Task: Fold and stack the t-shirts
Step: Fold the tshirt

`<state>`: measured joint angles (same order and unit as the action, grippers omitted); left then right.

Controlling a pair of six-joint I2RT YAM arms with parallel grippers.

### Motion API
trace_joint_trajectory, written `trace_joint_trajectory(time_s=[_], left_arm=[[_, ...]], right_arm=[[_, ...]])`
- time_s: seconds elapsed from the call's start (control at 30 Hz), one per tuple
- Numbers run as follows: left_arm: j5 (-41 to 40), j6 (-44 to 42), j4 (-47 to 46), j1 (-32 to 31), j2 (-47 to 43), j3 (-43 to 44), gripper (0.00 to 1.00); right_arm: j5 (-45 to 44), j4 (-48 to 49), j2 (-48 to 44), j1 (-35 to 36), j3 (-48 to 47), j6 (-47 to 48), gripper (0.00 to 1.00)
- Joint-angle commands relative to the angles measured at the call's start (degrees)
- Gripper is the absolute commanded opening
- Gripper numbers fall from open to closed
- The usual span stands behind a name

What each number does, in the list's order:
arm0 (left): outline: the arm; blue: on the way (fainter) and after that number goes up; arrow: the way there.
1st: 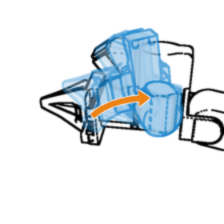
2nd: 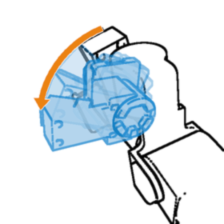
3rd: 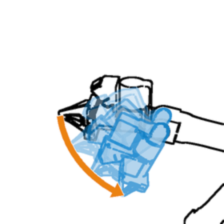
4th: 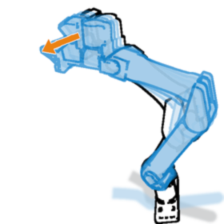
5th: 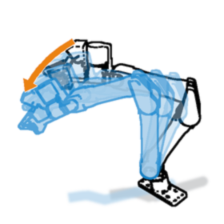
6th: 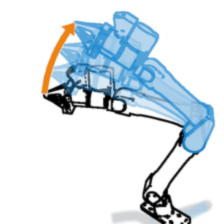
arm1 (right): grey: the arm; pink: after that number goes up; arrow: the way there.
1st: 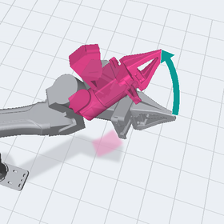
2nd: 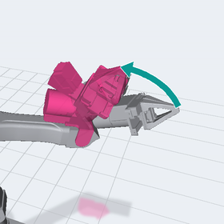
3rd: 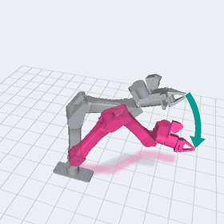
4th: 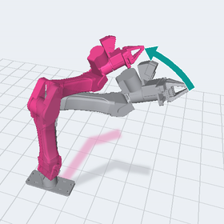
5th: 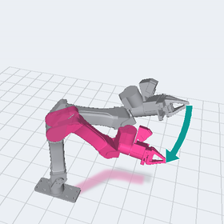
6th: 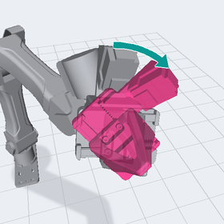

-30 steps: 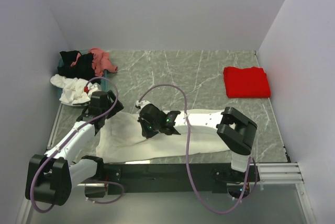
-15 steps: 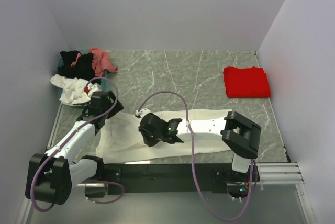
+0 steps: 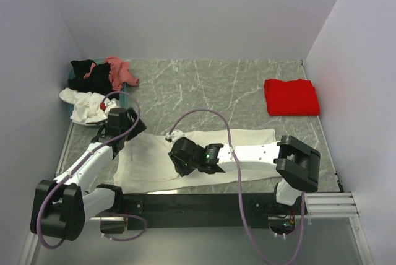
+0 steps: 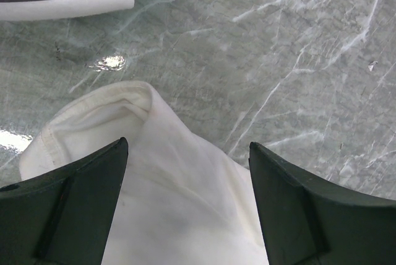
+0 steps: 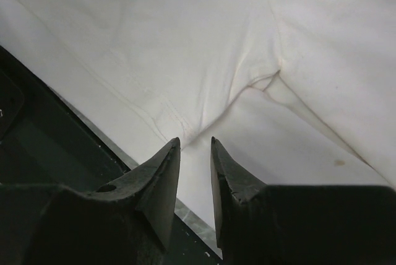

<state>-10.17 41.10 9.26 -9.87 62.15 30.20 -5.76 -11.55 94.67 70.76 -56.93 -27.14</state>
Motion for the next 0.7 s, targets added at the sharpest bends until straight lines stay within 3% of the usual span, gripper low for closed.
trace_joint_trajectory(time_s=[0.0, 0.53, 0.67], left_arm=[[-0.1, -1.3, -1.4, 0.3, 0.2, -0.1, 0.85], [2.3, -1.4, -4.0, 1.9, 5.3, 0.2, 0.82], [4.0, -1.7, -4.6, 2.7, 7.4, 0.4, 0.68]], right_arm=[[-2.2, 0.5, -3.8, 0.6, -0.5, 0.1, 0.34], [3.1, 8.6, 3.8, 1.0, -3.3, -1.1, 0.34], [2.2, 8.7, 3.9, 1.0, -0.6, -2.0, 0.34]])
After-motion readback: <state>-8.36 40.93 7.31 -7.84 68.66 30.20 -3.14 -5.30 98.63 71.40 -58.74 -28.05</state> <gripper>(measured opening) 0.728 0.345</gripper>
